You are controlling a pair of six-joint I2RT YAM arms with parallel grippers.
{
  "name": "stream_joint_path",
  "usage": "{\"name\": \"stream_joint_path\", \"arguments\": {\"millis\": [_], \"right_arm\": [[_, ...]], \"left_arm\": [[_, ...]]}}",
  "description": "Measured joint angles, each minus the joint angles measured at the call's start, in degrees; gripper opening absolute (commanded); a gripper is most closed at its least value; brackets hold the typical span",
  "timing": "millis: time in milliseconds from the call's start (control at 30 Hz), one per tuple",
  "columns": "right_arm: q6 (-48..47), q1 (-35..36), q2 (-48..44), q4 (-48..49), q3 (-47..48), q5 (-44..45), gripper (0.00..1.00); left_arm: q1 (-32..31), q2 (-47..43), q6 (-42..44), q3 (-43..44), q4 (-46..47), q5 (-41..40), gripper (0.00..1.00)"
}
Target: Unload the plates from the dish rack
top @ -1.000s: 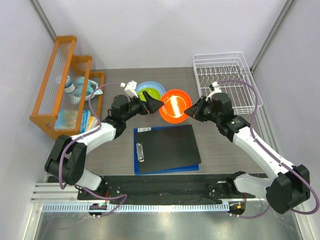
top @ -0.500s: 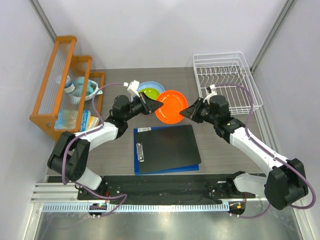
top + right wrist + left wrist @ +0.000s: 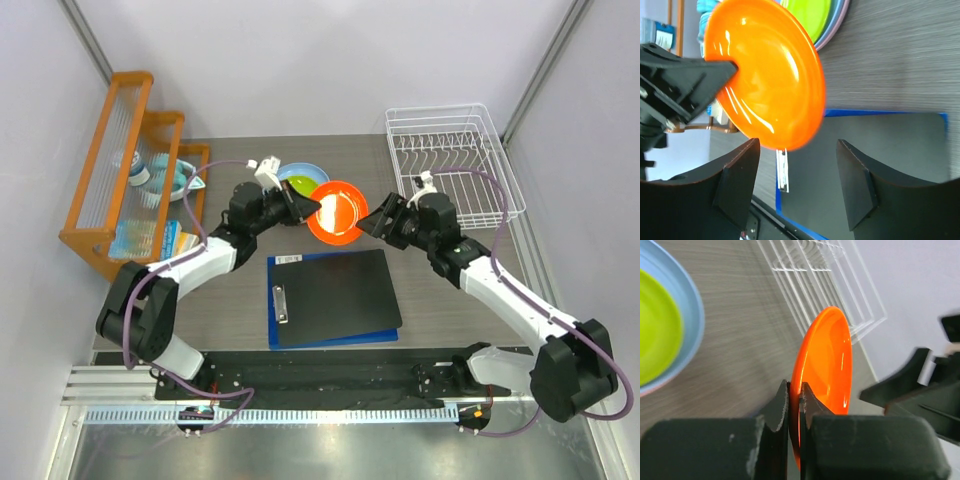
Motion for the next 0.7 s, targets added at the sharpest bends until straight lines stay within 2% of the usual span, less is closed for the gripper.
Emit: {"name": "stream_joint_path", "arguments": {"millis": [233,433,700], "right_arm": [[-2.7,0.0,-4.0,-3.4,0.0,3.9,0.7],[-3.7,0.0,-3.8,-4.9,0.0,4.5,0.7],[-5.2,0.0,-0.6,-5.4,0.0,4.4,0.7]], "left_arm": [[6.4,2.1,4.8,9.4,-10.0,-4.9,0.0],[12.7,9.0,5.7,15.0,-12.2,-6.5,0.0],[14.8,19.3,5.7,17.2,-12.8,-5.5,0.0]]}}
